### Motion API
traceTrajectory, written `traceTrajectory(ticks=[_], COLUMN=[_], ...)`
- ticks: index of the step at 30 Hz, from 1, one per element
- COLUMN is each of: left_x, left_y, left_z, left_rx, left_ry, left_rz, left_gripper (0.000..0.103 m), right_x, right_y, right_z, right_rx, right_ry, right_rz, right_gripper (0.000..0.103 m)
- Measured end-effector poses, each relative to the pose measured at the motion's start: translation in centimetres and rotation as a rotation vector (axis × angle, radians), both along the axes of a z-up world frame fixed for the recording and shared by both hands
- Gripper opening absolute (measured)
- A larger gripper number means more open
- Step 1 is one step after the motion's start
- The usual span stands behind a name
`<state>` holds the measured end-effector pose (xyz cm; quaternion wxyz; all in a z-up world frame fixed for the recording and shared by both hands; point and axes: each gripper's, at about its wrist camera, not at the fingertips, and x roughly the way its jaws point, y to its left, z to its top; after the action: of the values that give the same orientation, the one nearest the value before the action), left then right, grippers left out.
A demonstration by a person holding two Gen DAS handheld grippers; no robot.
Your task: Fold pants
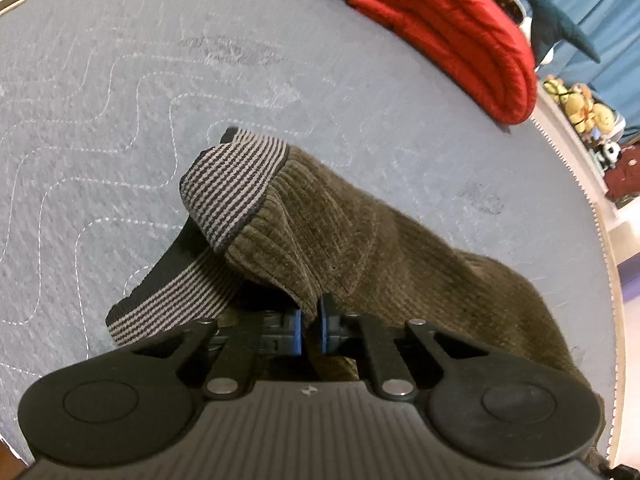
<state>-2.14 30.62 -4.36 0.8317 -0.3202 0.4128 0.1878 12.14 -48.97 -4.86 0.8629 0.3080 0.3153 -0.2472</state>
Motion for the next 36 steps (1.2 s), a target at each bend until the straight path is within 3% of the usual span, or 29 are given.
traceTrajectory(ticks=[4, 8, 11, 13, 17, 19, 22, 25, 27, 29, 33, 36], left_x=[-0.9, -2.7, -3.7, -4.1, -4.4, -4.9, -5.5, -5.4, -5.4, -5.7, -6.2, -7.2], left_y=[0.0, -0.3, -0.3, -0.4, 0.8, 1.8, 1.7, 0.6, 1.5, 2.3, 2.2, 2.1], left_z=[2.1, 4.8, 5.1, 4.7, 2.2, 1.5, 3.1, 4.2, 2.7, 1.7, 2.4, 2.8], left_rx=[0.019, 0.121, 0.109, 0.098, -0.017, -0.074, 0.02, 0.119, 0.035, -0.029, 0.004, 0.004], left_ry=[-0.117, -0.23, -0.253, -0.217, -0.094, -0.072, -0.129, -0.145, -0.086, -0.049, -0.065, -0.075], left_rz=[-0.006, 0.008, 0.014, 0.009, 0.028, 0.062, 0.052, 0.011, 0.034, 0.053, 0.026, 0.017], left_gripper=[0.007, 0.007, 0.006, 0.006, 0.006, 0.005, 0.003, 0.003, 0.003, 0.003, 0.003, 0.003], right_x=[-0.7, -2.5, -3.7, -4.2, -4.1, -4.0, -4.7, -5.6, -6.1, -6.0, -6.2, -6.4], right_y=[1.2, 0.4, -0.1, -0.5, -0.9, -1.3, -1.6, -0.6, -0.2, -1.3, -3.4, -2.6], right_z=[2.5, 4.5, 5.7, 6.1, 5.1, 3.8, 3.1, 5.1, 5.5, 4.1, 1.4, 2.4], right_rx=[-0.113, -0.086, -0.126, -0.141, -0.125, -0.085, -0.035, -0.116, -0.149, -0.079, 0.048, -0.025], right_ry=[-0.107, -0.229, -0.288, -0.298, -0.196, -0.123, -0.093, -0.168, -0.171, -0.104, -0.009, -0.037], right_rz=[0.053, 0.02, -0.01, -0.024, -0.038, -0.054, -0.076, -0.037, -0.022, -0.035, -0.083, -0.055], right_gripper=[0.006, 0.006, 0.006, 0.005, 0.006, 0.006, 0.006, 0.005, 0.006, 0.006, 0.006, 0.006])
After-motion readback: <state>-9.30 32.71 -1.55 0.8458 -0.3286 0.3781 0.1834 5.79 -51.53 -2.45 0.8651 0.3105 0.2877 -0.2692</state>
